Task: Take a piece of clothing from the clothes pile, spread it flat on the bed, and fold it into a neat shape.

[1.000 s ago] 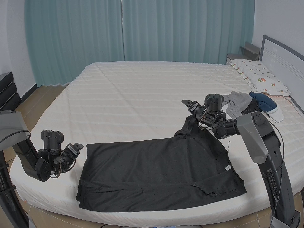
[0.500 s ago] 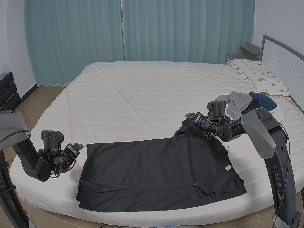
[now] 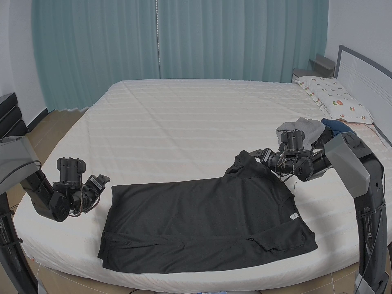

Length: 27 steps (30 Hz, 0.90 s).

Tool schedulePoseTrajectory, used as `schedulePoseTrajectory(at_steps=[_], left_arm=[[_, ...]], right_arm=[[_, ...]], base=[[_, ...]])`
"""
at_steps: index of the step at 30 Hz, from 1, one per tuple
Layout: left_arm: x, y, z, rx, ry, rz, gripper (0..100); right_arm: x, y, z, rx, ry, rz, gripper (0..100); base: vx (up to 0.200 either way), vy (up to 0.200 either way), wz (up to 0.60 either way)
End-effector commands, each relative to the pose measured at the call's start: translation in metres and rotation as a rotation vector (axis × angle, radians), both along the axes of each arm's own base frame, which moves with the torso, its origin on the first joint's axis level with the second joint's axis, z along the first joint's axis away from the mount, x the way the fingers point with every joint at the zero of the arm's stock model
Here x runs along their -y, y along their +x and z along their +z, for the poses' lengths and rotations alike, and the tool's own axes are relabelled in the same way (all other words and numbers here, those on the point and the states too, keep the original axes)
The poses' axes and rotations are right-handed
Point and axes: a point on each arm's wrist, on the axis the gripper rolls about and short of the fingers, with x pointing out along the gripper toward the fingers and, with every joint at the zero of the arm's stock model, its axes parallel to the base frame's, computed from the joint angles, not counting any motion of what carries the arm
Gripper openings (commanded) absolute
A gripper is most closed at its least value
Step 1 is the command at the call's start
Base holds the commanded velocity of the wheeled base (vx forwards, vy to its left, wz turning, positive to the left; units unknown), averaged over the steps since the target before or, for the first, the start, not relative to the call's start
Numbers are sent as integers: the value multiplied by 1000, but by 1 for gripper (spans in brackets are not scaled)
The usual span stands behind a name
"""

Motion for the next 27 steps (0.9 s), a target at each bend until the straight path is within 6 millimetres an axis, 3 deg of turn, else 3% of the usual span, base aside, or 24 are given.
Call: schedulePoseTrajectory(at_steps=[1, 13, 27], left_arm=[[0, 26, -4, -9, 2, 0, 100], [4, 90, -23, -76, -4, -72, 100], [5, 97, -44, -110, 64, -147, 100]], right_arm=[[13, -1, 6, 2, 0, -25, 100], [33, -8, -2, -37, -26, -36, 100], [40, -5, -5, -39, -9, -42, 100]], base=[[0, 0, 0], [0, 0, 0], [0, 0, 0]])
